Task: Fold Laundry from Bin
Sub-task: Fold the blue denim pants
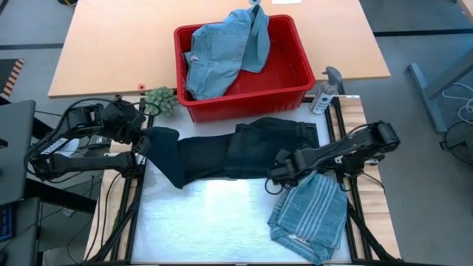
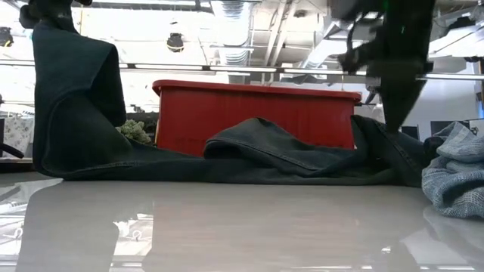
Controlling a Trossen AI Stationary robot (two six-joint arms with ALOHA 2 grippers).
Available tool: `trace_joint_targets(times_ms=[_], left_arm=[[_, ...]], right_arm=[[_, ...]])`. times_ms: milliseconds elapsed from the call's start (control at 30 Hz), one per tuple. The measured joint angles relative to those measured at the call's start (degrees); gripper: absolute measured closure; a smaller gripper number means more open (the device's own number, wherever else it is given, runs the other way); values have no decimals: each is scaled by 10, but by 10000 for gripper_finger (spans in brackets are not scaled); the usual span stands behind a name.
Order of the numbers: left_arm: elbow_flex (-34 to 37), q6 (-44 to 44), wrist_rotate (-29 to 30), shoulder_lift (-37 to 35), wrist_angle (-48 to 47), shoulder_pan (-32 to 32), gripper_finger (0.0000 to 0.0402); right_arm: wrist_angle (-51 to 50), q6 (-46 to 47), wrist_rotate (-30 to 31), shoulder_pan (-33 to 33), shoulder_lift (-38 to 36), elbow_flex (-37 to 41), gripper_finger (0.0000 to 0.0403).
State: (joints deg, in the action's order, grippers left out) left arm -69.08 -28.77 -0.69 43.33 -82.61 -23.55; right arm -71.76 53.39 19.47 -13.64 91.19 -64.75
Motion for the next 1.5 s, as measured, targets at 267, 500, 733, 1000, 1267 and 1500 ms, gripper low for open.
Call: trace_joint_targets(times_ms=[267,500,733,1000,1267,1500], left_arm=[[0,-2,0,0,1,0,400],[0,2,0,0,2,0,399],[0,13,3,0,2,0,399],[0,22,15,0,12,0,399],[0,31,15,0,22,0,399],[0,36,38,0,26,0,399]], right_arm=[[-32,-3,5,10,75,-3,281],[-35,-7,6,9,37,-15,387],[-44,-16,77,18,-37,-100,387],[101,-226,88,35,-27,-214,387],[456,-446,-35,62,73,-287,387],[609,-537,-161,71,214,-386,326]])
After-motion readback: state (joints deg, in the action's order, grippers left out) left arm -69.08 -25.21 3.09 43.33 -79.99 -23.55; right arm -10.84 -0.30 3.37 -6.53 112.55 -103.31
